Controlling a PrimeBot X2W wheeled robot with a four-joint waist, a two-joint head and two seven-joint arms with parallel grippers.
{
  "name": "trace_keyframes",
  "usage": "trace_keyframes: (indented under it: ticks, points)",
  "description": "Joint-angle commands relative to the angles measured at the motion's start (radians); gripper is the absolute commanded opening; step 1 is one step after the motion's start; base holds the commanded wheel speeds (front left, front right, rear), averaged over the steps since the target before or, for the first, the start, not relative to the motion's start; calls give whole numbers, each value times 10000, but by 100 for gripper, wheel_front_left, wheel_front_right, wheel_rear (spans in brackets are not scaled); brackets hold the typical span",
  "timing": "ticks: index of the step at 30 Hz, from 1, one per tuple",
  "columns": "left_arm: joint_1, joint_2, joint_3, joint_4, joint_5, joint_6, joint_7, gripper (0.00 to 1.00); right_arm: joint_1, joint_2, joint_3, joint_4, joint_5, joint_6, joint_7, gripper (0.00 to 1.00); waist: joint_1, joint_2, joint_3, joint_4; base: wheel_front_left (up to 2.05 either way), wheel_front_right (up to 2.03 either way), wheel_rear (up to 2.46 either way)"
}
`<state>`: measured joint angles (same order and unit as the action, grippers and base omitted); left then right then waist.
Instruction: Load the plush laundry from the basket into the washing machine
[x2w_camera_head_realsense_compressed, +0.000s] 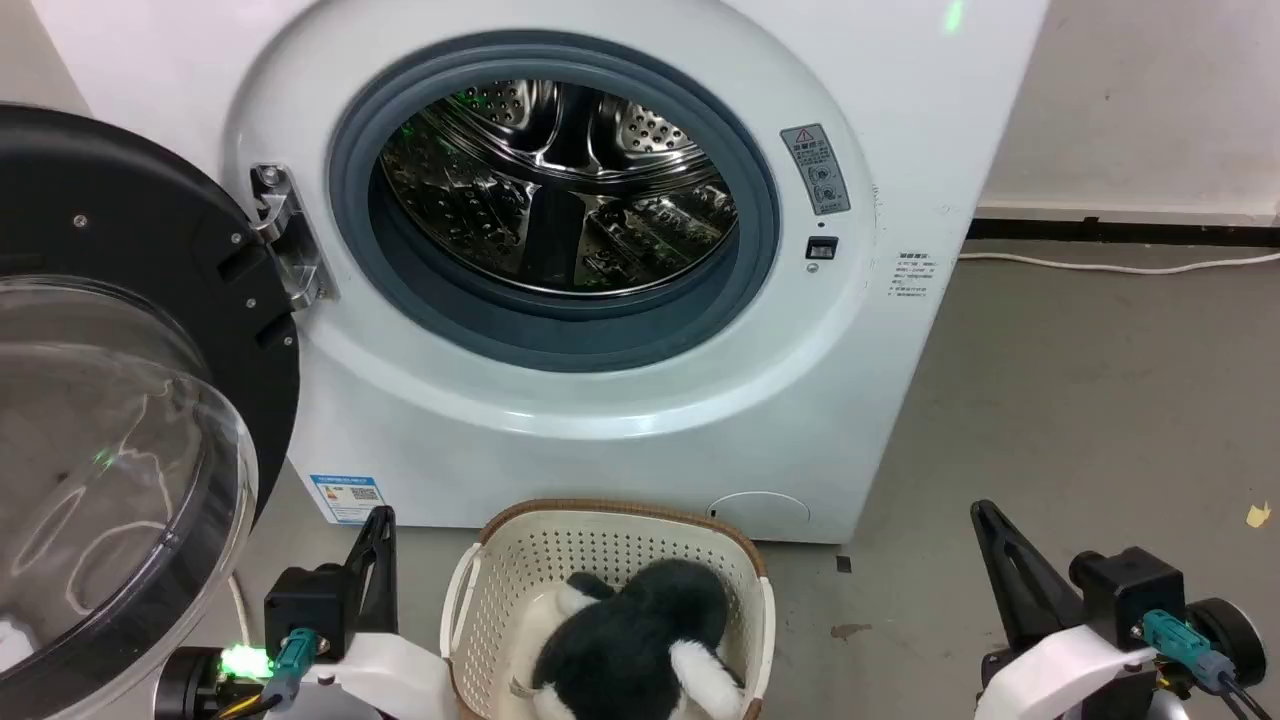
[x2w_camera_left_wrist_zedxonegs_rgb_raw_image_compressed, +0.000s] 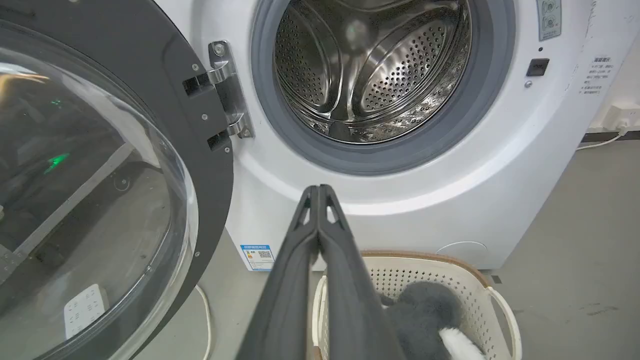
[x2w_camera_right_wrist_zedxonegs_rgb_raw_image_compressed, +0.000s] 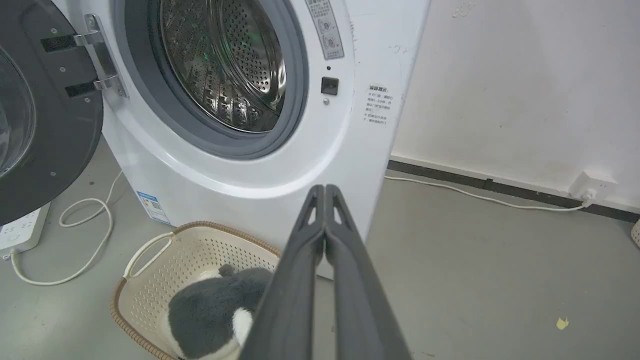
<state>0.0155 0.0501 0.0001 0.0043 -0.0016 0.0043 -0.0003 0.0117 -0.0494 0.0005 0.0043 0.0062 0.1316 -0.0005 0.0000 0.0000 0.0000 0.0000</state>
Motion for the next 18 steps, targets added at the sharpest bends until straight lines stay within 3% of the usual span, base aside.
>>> trace_keyframes:
  ticks: [1, 18]
  points:
    - [-155, 1, -1, -43, 16, -43, 3, 0, -117, -8, -5, -43, -62, -9, 5, 0, 0, 0, 0, 0, 0, 0, 0]
    - [-155, 1, -1, -43, 16, -43, 3, 0, -117, -8, -5, -43, -62, -9, 5, 0, 0, 0, 0, 0, 0, 0, 0]
